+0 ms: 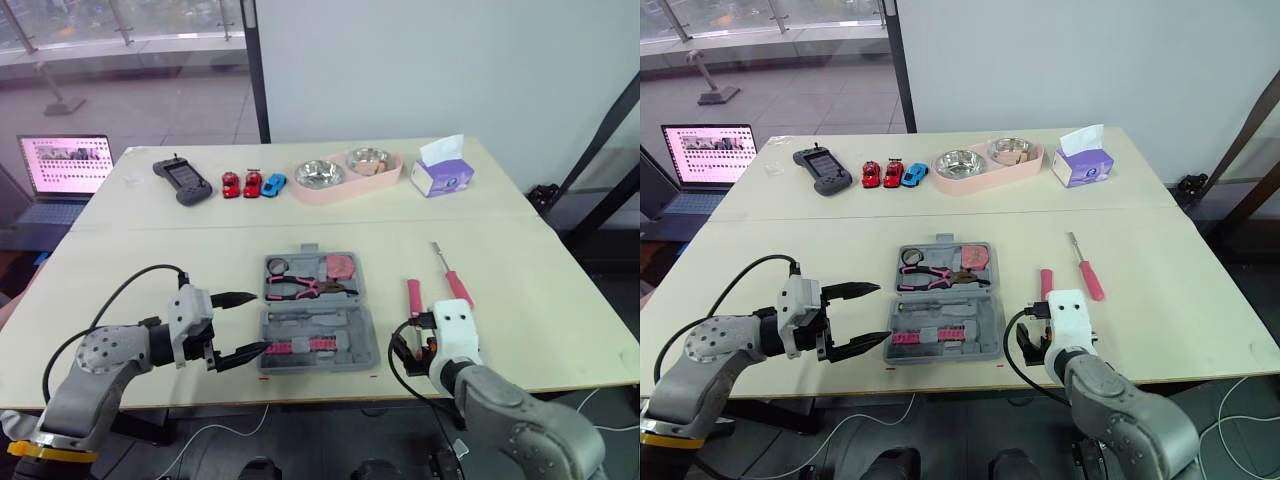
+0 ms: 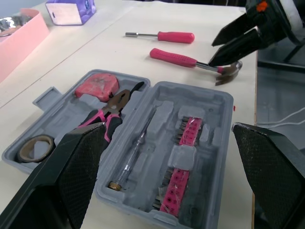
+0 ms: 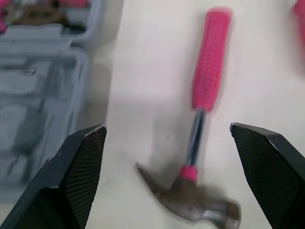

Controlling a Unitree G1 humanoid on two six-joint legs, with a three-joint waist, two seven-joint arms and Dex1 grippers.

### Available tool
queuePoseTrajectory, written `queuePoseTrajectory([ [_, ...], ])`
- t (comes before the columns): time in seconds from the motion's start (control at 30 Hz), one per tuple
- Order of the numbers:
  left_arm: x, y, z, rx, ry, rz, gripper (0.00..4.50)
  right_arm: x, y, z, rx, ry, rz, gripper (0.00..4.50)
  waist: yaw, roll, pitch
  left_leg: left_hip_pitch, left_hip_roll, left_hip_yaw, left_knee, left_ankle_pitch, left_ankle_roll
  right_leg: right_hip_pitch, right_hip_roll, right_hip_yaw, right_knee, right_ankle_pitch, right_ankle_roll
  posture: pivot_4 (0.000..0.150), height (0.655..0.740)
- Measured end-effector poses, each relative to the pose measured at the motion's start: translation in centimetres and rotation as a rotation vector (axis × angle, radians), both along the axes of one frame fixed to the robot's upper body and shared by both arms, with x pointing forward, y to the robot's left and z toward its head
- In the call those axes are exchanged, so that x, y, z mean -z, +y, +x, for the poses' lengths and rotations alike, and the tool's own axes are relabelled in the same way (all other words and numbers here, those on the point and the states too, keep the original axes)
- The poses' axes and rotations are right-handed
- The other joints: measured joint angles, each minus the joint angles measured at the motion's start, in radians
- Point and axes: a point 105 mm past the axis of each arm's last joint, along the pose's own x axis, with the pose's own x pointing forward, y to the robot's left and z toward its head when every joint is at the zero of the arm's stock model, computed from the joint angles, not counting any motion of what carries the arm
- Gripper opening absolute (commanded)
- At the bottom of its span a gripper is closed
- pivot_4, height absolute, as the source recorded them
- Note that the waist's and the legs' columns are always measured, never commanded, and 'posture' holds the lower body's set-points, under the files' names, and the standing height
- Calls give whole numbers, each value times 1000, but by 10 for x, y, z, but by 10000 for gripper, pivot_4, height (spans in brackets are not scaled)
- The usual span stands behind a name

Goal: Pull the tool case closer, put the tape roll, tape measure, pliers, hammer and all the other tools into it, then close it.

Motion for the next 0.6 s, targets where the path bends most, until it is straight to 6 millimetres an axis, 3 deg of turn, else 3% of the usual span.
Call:
queuePoseTrajectory([
  [0.4,-5,1,2,14,13,10,45000,37,-12,16,151,-88,-30,44144,1,0,0,0,0,0,0,0,-1,0,0,0,1,0,0,1500,7400],
  [0.5,-6,0,3,17,10,12,45000,43,-17,16,187,-68,-24,35501,2,0,0,1,0,0,0,0,-1,0,0,0,1,0,0,1500,7400],
  [0.6,-6,0,3,16,11,12,45000,47,-15,14,190,-56,-6,20702,2,0,0,1,0,0,0,0,-1,0,0,0,1,0,0,1500,7400],
])
